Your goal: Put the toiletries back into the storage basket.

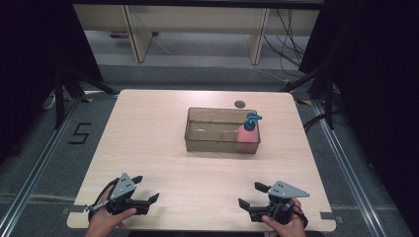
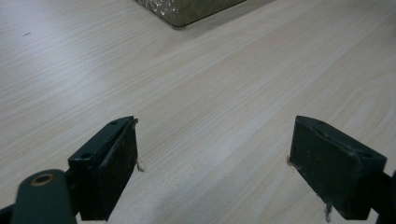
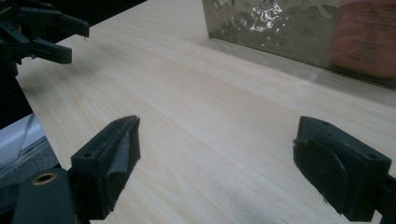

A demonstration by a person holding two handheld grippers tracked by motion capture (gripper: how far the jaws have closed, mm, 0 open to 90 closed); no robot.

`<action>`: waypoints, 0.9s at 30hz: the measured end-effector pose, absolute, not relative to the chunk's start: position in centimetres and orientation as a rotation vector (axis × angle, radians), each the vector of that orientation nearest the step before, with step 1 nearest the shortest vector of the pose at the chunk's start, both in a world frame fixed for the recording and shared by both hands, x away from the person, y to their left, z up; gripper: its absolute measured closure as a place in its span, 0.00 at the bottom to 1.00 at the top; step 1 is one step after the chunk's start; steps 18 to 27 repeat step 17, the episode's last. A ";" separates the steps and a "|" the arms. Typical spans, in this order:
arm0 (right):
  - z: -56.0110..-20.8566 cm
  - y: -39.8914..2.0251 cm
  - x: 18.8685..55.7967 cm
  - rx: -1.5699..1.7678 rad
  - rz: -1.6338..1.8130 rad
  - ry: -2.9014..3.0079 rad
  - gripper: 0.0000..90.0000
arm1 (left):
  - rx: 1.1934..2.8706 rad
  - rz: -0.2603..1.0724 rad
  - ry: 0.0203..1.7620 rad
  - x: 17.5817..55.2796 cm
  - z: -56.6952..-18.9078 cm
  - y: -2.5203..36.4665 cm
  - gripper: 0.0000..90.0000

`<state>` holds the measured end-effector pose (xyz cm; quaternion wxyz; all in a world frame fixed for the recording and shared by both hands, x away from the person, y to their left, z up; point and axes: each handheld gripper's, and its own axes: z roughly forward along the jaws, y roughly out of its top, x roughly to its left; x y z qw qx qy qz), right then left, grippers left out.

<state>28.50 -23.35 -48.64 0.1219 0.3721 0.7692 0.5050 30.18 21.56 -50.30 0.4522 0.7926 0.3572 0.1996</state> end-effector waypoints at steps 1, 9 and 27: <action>-48.6 -23.3 28.4 1.085 1.462 2.251 0.17 | 1.958 0.493 0.882 30.2 -50.3 21.6 0.17; -48.9 -22.9 28.3 1.098 1.458 2.274 0.17 | 1.959 0.494 0.882 30.2 -50.3 21.6 0.17; -49.0 -22.7 28.2 1.077 1.461 2.291 0.17 | 1.954 0.493 0.880 30.2 -50.4 21.5 0.17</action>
